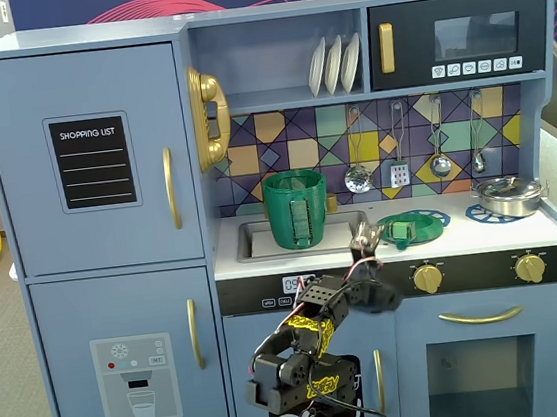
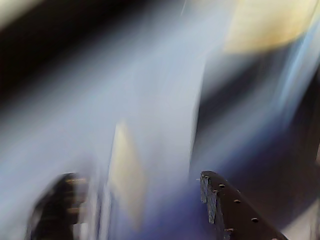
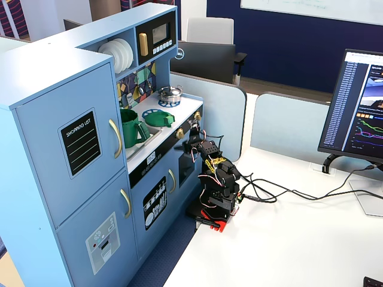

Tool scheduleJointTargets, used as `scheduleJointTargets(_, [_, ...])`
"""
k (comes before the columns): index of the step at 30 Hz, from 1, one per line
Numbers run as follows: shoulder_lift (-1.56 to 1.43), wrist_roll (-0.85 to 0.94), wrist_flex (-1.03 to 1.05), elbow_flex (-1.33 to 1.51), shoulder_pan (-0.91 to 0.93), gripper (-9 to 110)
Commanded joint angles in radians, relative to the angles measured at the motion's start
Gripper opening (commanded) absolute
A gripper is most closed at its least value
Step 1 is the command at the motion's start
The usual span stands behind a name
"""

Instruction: Pick up the lid from the counter and put it on the green recipient

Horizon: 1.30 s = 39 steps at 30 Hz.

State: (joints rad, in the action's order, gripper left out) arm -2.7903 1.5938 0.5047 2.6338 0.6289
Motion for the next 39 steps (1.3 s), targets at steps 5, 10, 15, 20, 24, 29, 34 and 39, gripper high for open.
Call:
scheduleJointTargets(5, [0.092, -0.023, -0.376, -0.101, 0.032, 45])
scheduleJointTargets(10, [0.187, -0.04, -0.44, -0.155, 0.02, 46])
scheduleJointTargets(15, [0.33, -0.032, -0.486, -0.262, 0.006, 45])
scheduleJointTargets(20, [0.449, -0.028, -0.5, -0.368, -0.002, 44])
scheduleJointTargets(24, [0.523, -0.025, -0.514, -0.43, -0.009, 44])
scheduleJointTargets(29, [0.597, -0.02, -0.523, -0.48, -0.025, 43])
scheduleJointTargets(34, [0.666, -0.009, -0.535, -0.531, -0.032, 43])
scheduleJointTargets(39, [0.73, 0.002, -0.543, -0.584, -0.041, 42])
